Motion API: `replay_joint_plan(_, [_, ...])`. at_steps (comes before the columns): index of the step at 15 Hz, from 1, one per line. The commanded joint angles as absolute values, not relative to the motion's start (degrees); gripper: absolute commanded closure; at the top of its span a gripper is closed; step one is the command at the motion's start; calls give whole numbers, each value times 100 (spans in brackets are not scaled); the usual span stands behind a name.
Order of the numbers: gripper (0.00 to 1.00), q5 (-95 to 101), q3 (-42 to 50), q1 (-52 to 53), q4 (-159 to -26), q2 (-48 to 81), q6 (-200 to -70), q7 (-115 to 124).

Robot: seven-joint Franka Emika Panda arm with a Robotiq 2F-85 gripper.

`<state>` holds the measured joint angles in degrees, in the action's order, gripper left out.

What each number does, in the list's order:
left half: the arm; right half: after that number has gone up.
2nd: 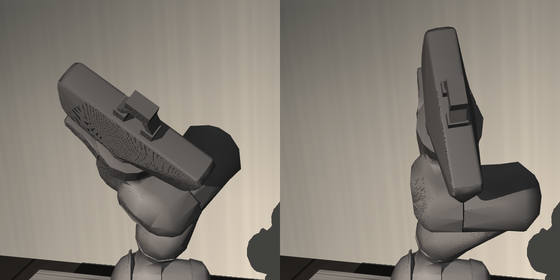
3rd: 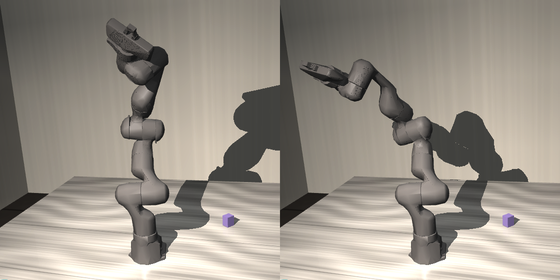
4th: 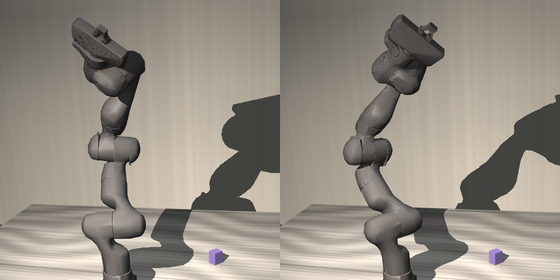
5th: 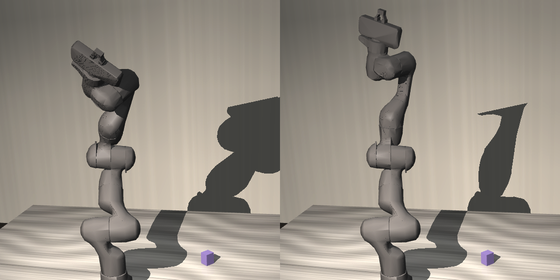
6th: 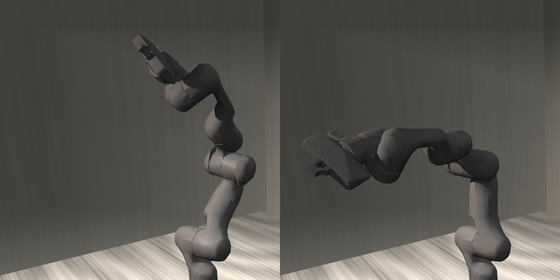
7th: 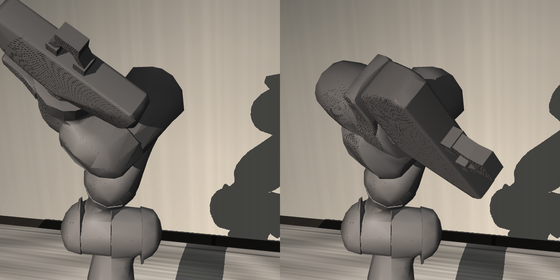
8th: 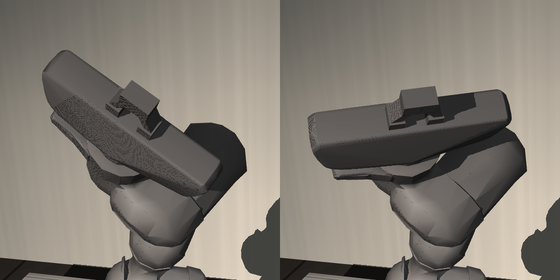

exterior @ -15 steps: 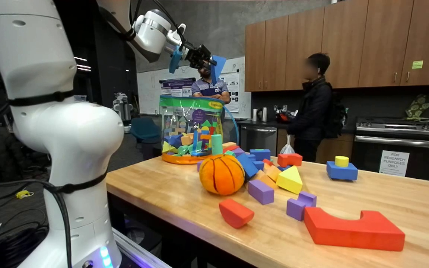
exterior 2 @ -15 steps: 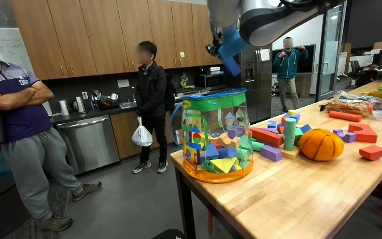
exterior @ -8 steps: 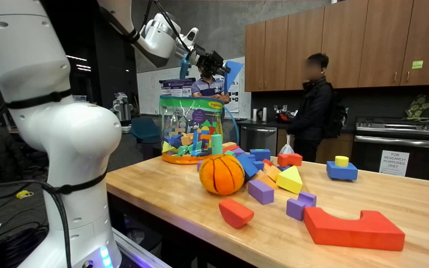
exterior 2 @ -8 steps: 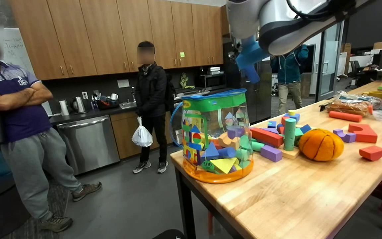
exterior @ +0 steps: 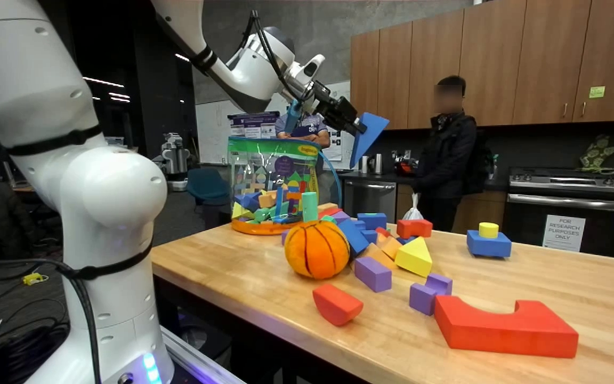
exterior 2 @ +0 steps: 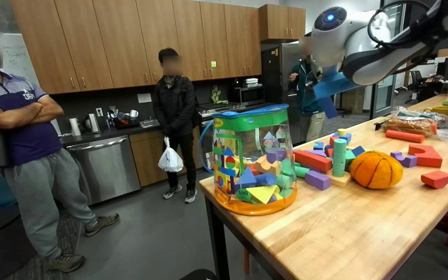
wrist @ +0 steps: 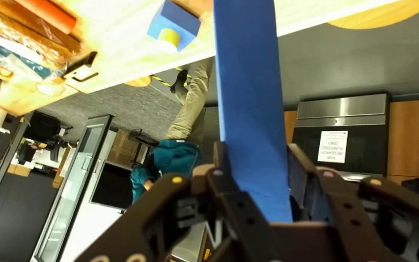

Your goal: Remove one blue block from the clear bag.

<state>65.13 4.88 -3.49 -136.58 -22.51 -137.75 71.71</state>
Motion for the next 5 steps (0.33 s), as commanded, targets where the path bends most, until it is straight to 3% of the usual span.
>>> replay_joint_plan(1, [33, 6503, 851, -648, -14066, -2279, -14712, 7089])
replay_joint_plan(2, [53, 6448, 620, -663, -13891, -2239, -14352, 7110])
replay_joint_plan(5, [34, 6439, 738, -773, -14050, -2228, -14669, 7097])
